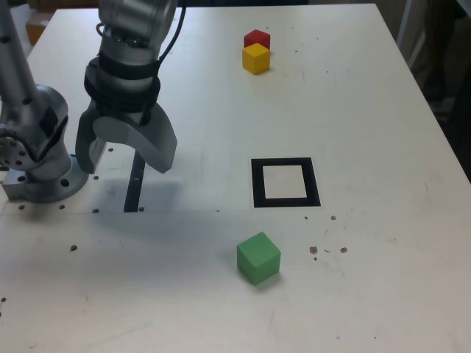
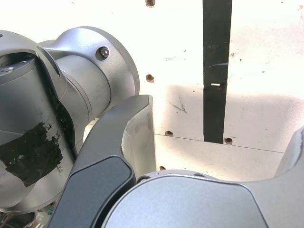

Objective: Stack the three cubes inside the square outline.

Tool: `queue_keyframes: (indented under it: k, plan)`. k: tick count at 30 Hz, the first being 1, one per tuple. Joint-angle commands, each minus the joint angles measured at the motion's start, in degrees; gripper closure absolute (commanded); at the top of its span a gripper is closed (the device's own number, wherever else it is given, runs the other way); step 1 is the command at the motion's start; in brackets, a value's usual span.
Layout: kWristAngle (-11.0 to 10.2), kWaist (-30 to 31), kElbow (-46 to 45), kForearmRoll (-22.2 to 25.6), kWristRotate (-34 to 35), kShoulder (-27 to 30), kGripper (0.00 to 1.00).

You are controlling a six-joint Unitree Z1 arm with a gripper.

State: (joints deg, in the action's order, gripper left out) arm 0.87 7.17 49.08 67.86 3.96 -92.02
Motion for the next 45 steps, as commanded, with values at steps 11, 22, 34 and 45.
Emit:
queue_keyframes:
  k: [11, 22, 34, 45]
  plan:
    - [-0.11, 0.12, -0.18, -0.09, 0.08, 0.17, 0.0]
    - [-1.16, -0.08, 0.88, -0.19, 0.37, 0.21, 0.0]
    - [-4.82, -2.99, 8.8, 5.65, -1.54, 0.3, 0.01]
    - [-7.6, -14.76, 18.93, 7.27, -13.07, -0.07, 0.01]
